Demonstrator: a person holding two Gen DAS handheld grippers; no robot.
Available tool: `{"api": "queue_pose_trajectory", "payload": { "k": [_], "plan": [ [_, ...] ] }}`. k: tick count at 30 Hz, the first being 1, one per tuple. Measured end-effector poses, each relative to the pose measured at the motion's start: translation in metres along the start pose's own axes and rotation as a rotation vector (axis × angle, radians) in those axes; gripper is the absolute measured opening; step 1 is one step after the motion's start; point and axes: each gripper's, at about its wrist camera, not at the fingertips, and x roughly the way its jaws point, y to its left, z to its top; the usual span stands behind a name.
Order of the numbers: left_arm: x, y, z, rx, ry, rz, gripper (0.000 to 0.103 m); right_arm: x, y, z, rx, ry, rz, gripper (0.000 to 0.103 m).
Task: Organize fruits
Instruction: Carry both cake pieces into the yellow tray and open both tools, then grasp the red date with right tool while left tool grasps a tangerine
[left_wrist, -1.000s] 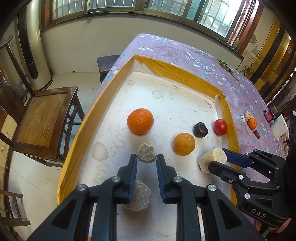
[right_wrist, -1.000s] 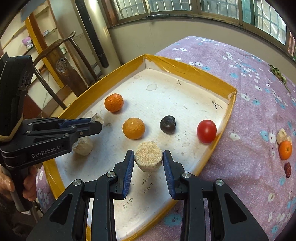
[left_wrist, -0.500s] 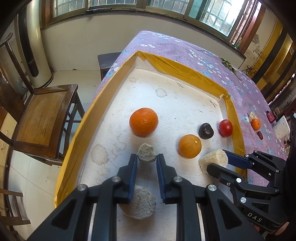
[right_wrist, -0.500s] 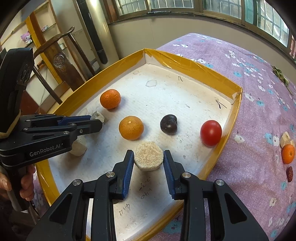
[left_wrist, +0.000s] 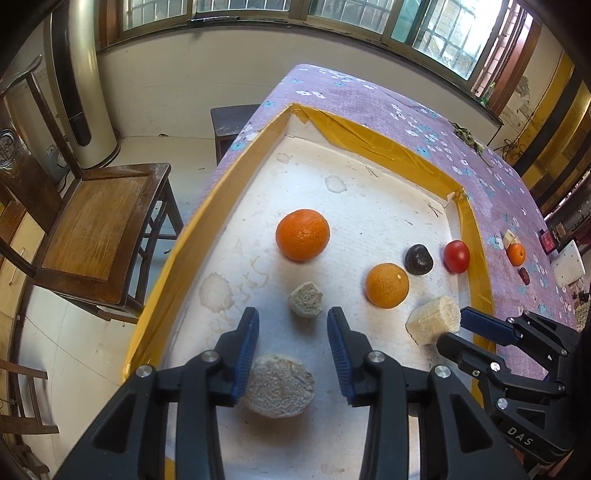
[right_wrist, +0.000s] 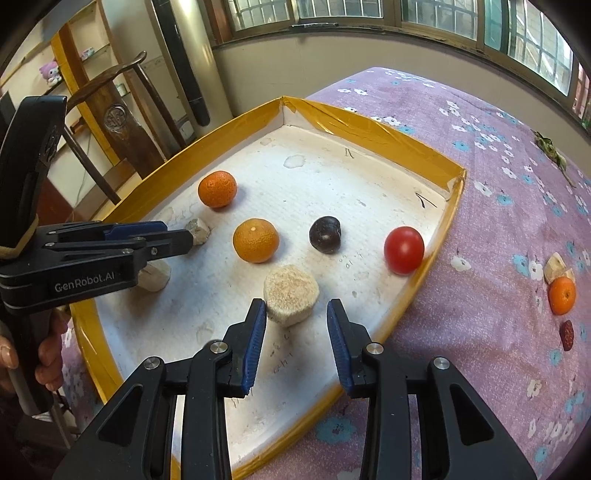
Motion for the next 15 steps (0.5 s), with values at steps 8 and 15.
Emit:
{"api": "queue_pose_trajectory", "payload": {
  "k": [8,15],
  "plan": [
    [-0.011,-0.012,-0.007,0.015,-0.034,0.035,0.051,-0.026,0.000,-0.012,0.007,-0.029,0.008,0.036],
    [-0.022,-0.038,-0.013,0.035,-0.068,0.043,0.062,-0.049,-0.015,-0.035,0.050,-0.036,0.004,0.045]
  ]
}}
